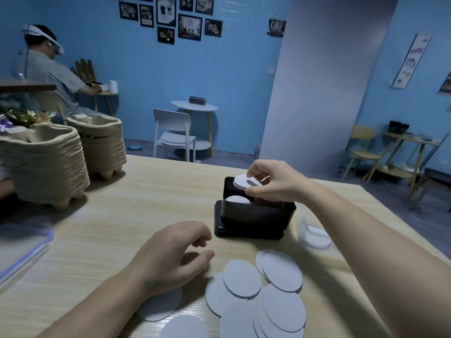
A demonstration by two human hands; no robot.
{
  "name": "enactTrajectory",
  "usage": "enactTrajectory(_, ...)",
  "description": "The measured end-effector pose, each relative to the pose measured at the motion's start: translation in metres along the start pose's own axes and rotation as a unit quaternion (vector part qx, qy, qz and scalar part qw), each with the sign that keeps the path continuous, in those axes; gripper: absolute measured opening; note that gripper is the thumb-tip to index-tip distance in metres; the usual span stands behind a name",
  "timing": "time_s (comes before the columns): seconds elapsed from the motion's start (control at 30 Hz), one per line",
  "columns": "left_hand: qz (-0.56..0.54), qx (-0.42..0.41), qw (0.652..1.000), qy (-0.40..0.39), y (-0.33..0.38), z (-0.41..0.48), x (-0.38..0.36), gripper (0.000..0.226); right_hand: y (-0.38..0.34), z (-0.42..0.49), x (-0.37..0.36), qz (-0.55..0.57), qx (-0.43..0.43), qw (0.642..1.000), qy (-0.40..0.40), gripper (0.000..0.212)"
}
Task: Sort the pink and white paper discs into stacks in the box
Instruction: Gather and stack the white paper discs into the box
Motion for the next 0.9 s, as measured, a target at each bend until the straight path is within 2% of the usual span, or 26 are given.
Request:
enactTrajectory(0.07,-0.004,-0.003,1.000,-0.001,0.001,0.001,0.000,0.015,0.001,0.010,-0.011,-0.030,0.001,0.999,-0.036,0.037)
enactTrajectory(0.47,-0.007,-0.020,1.000,-0.017,0.003,0.000,-0.006,0.014,0.003,0.023,-0.045,-0.147,0.071,0.980,-0.115,0.003)
enactTrajectory(0.6,-0.007,-0.022,1.000,-0.017,0.003,0.001,-0.007,0.014,0.004,0.025,-0.047,-0.163,0.084,0.976,-0.117,0.012)
enactTrajectory(0.7,-0.013,-0.017,1.000,-0.016,0.002,0.000,-0.007,0.014,0.005,0.022,-0.043,-0.130,0.089,0.982,-0.099,0.011)
enactTrajectory(0.8,-0.020,-0.013,1.000,-0.011,0.001,0.000,-0.005,0.013,0.003,0.015,-0.027,-0.081,0.085,0.992,-0.038,0.017)
enactTrajectory(0.9,-0.024,-0.011,1.000,-0.009,0.000,0.000,-0.004,0.012,-0.010,-0.003,-0.009,-0.035,0.095,0.995,0.024,0.014)
Point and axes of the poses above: each hand's wrist, its own z-axis towards the middle knuckle, its own x-axis out of the back of the hand, y = z × x, the point moved 7 cm from there along z, towards the middle knuckle, and after that the axes turned 4 degrees about x, right-handed, at the moved point
